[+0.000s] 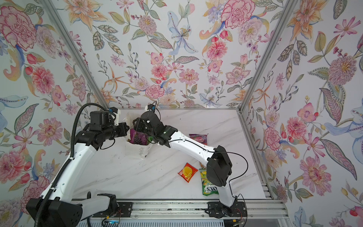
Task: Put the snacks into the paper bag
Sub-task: 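Open the right gripper and raise it out of the paper bag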
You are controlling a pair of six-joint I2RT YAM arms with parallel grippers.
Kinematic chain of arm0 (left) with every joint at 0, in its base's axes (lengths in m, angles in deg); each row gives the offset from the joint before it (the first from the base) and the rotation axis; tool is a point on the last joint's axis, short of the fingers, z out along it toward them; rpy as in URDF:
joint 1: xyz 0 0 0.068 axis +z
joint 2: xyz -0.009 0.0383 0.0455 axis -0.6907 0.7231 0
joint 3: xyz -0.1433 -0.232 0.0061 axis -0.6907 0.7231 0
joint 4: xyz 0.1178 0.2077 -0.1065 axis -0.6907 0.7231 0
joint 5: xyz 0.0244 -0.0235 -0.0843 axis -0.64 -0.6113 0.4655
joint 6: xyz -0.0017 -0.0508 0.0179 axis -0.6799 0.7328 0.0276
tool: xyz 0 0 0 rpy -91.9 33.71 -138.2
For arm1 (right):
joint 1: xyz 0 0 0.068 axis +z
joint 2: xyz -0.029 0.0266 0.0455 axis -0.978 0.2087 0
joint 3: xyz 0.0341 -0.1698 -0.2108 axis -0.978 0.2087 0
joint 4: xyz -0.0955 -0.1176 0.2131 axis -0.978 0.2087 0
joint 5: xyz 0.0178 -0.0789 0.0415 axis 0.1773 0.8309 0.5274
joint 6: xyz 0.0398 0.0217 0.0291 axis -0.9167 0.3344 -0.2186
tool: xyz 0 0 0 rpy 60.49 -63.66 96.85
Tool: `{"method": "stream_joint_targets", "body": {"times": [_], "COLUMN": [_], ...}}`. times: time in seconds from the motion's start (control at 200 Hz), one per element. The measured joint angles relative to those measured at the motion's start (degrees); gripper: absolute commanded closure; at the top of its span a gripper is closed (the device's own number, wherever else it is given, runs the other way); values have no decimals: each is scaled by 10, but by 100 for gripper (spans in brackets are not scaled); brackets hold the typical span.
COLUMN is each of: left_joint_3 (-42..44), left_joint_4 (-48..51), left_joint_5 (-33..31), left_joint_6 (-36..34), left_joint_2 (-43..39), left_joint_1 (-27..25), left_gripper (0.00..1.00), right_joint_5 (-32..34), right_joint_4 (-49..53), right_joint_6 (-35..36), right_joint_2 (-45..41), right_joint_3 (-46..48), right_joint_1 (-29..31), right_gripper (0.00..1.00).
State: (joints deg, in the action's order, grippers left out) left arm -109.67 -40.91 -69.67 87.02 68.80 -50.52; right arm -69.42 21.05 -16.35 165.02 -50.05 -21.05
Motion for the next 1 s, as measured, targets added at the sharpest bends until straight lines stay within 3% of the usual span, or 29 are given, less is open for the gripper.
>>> {"method": "stream_joint_targets", "body": {"times": [0.315,0.56,0.691,1.001], "left_joint_3": [0,0,0,0], "left_joint_4": [0,0,0,0], "left_joint_5": [-27,-29,-29,-33], "left_joint_6": [-2,-9,-11,-12], "left_joint_2": [9,10,11,14], "left_joint_1": [1,6,8,12], "left_gripper": [100,100,100,100], "right_joint_5": [14,39,61,118], "right_joint_4": [40,80,111,249], "right_joint_6": [66,141,174,200], "right_joint_2": [-47,-111,-130,-97], "right_joint_3": [-13,-17,-24,-75], "right_joint_1": [0,-1,-6,-27], "right_gripper": [44,31,30,26]}}
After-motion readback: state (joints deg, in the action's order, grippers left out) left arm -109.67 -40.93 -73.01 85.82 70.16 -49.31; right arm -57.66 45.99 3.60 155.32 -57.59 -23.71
